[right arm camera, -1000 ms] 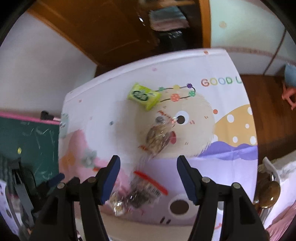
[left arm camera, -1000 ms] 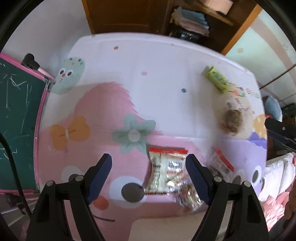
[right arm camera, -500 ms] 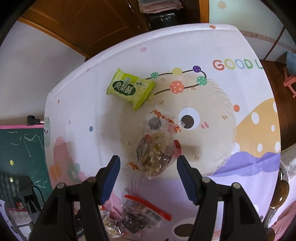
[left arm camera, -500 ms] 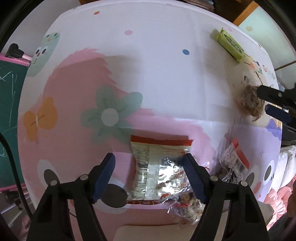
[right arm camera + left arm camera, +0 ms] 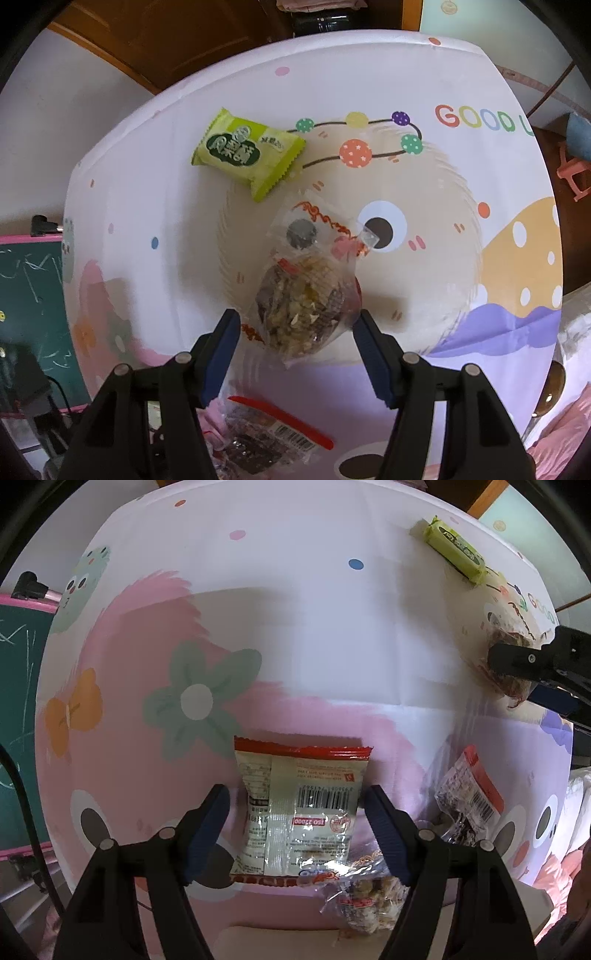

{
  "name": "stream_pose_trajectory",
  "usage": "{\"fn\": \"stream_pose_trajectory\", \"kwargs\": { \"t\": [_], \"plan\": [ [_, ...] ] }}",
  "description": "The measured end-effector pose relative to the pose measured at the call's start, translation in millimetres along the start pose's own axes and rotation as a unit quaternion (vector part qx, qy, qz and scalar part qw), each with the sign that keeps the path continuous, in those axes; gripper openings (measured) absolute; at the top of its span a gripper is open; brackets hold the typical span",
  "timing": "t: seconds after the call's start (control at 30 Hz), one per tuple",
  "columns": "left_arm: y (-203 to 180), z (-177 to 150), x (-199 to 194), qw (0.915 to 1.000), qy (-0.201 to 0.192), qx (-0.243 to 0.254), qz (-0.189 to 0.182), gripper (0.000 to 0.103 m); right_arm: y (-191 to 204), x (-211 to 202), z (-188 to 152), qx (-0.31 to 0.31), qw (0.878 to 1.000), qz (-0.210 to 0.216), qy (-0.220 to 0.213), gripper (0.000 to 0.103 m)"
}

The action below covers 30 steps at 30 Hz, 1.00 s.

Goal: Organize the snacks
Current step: 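Grasp the white snack bag with the left tool while the right tool grasps the clear nut bag, then carry both bags over the white tray and open both tools to drop them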

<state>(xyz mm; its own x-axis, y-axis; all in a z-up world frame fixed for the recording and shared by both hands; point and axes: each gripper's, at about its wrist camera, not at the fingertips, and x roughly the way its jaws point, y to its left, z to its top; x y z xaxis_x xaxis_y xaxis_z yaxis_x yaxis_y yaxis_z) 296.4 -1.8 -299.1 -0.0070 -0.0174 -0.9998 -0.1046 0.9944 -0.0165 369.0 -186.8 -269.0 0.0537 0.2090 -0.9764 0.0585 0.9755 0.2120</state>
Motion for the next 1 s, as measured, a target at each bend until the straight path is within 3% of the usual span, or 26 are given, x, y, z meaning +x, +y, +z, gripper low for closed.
{"fn": "stream_pose_trajectory", "kwargs": {
  "t": [0.07,0.13,0.5,0.73,1.0],
  "plan": [
    [-2,-7,-1,1.0000,-0.008,0.004,0.001,0.051,5,1,-1,-0.011,1.000,-0.011,0.001,0.044],
    [-3,-11,-4,0.9999,-0.012,0.003,0.000,0.045,7,2,-3,-0.017,1.000,-0.013,0.001,0.042],
    [12,-25,-29,0.9981,-0.057,-0.024,-0.005,0.044,3,-21,-20,-0.027,0.999,0.014,-0.024,0.037],
    [21,-39,-110,0.9899,-0.139,-0.021,-0.020,0.044,5,-84,-44,-0.043,0.996,0.048,-0.068,0.037],
    [34,-79,-205,0.9757,-0.213,0.017,-0.048,0.044,17,-166,-100,-0.071,0.986,0.080,-0.126,0.037]
  ]
}}
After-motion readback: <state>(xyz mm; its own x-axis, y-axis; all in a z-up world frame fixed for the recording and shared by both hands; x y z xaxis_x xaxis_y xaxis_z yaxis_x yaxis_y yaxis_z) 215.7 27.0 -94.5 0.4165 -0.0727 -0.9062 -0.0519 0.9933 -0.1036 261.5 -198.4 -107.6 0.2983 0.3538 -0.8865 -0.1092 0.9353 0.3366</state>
